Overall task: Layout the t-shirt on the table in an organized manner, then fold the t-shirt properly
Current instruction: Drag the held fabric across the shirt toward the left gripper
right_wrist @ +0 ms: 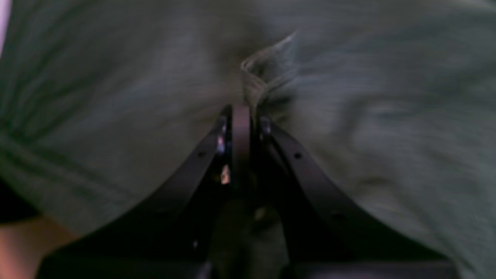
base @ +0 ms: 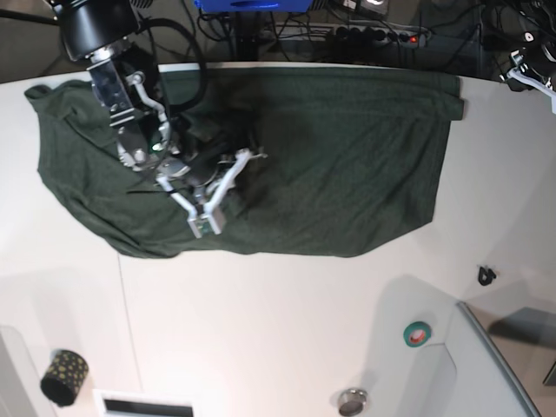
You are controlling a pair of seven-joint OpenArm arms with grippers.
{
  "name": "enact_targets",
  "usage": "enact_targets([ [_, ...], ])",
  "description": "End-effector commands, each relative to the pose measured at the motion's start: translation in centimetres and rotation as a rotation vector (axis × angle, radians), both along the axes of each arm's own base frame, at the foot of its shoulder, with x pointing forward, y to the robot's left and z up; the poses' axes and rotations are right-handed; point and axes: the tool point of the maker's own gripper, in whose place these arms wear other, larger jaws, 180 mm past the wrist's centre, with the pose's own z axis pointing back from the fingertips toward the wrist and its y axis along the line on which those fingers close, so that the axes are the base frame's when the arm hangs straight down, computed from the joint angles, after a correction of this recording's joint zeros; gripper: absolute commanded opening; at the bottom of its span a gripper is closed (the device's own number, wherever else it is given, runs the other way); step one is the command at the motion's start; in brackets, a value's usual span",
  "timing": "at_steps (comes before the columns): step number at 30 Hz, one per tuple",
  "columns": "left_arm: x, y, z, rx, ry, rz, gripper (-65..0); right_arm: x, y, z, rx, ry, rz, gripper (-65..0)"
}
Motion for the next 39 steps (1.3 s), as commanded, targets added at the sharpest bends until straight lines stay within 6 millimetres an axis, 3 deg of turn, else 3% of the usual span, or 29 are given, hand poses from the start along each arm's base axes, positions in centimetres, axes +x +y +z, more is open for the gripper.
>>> enact_targets([
  [1, 0.5, 0.9, 1.1, 0.032, -0.024, -0.014, -65.0, 0.4, 1.5, 1.2, 0.024, -0.041, 0.037, -64.8],
  [9, 0.5, 1.8, 1.7, 0.053, -0.022, -0.019, -65.0, -4.4, 10.2, 2.2, 0.064, -0.05, 0.316, -64.8],
  [18, 0.5, 2.3, 2.2, 0.072, -0.016, -0.025, -65.0, -5.4, 16.4, 5.6, 0.104, -0.138, 0.489, -64.8],
  [22, 0.1, 2.3, 2.1, 0.074, -0.005, -0.03, -65.0, -6.3, 18.2, 6.5, 0.107, -0.167, 0.56, -64.8],
  [32, 0.0, 2.3, 2.1, 0.073, -0.003, -0.028, -65.0, -7.0, 19.8, 5.7, 0.106, -0.134, 0.583, -64.8],
  [39, 0.1, 2.7, 2.4, 0.084, -0.004, -0.034, -65.0, -7.7, 21.7, 7.0, 0.123, -0.167, 0.633, -64.8],
])
